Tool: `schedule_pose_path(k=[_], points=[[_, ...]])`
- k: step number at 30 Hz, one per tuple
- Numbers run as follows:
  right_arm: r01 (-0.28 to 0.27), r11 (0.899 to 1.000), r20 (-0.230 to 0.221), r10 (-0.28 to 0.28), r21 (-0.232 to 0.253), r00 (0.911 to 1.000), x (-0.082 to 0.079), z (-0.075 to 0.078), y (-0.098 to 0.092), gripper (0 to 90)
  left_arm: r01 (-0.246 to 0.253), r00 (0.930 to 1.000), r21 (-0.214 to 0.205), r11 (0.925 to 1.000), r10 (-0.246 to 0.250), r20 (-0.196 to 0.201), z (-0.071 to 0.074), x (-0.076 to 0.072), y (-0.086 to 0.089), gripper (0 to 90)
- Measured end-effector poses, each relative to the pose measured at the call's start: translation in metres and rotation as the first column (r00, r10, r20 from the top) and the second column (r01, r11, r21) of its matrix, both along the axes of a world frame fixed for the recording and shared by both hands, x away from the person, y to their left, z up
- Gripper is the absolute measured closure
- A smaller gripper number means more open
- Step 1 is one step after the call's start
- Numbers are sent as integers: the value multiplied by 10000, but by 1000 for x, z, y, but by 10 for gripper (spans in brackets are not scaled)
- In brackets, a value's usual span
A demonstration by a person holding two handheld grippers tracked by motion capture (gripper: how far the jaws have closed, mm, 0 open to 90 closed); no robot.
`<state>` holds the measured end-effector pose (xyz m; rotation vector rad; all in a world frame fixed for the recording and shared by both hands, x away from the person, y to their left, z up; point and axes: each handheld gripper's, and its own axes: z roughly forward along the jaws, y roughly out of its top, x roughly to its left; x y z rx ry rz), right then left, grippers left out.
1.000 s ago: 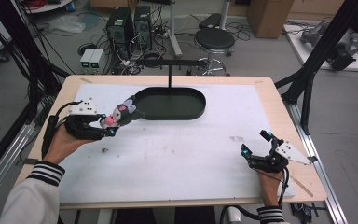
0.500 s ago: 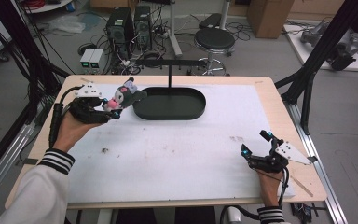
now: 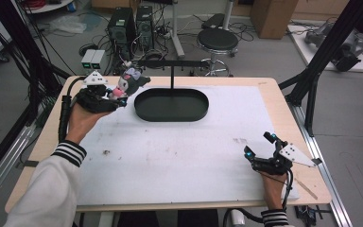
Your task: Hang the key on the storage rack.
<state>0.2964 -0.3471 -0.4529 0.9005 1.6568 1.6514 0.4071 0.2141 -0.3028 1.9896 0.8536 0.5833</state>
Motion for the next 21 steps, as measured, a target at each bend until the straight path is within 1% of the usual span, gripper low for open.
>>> schedule_pose_path(k=[2,3,10,12,14,19,20,21], points=[[-2,10000,0,2,-1,10000,0,0,0,5,-114,9999,-241,9996,113,-6,1,4,-2,541],[-3,10000,-2,3,8,10000,0,0,0,5,-185,9998,-254,9995,185,4,1,5,-3,541],[-3,10000,-1,3,2,10000,0,0,0,5,-308,9995,-106,9995,309,86,5,14,-13,541],[-14,10000,-59,14,25,10000,-1,0,0,5,-398,9992,-109,9991,399,48,6,16,-14,541],[-2,10000,0,2,3,10000,0,0,0,5,-486,9988,-55,9988,487,65,8,18,-15,541],[3,10000,5,-3,0,10000,0,0,0,5,-687,9976,-237,9974,686,-47,9,23,-16,541],[3,10000,5,-3,0,10000,0,0,0,5,-741,9972,-163,9971,740,-53,10,24,-16,541],[2,10000,2,-2,2,10000,0,0,0,5,-810,9967,-178,9966,809,-77,10,25,-17,541]])
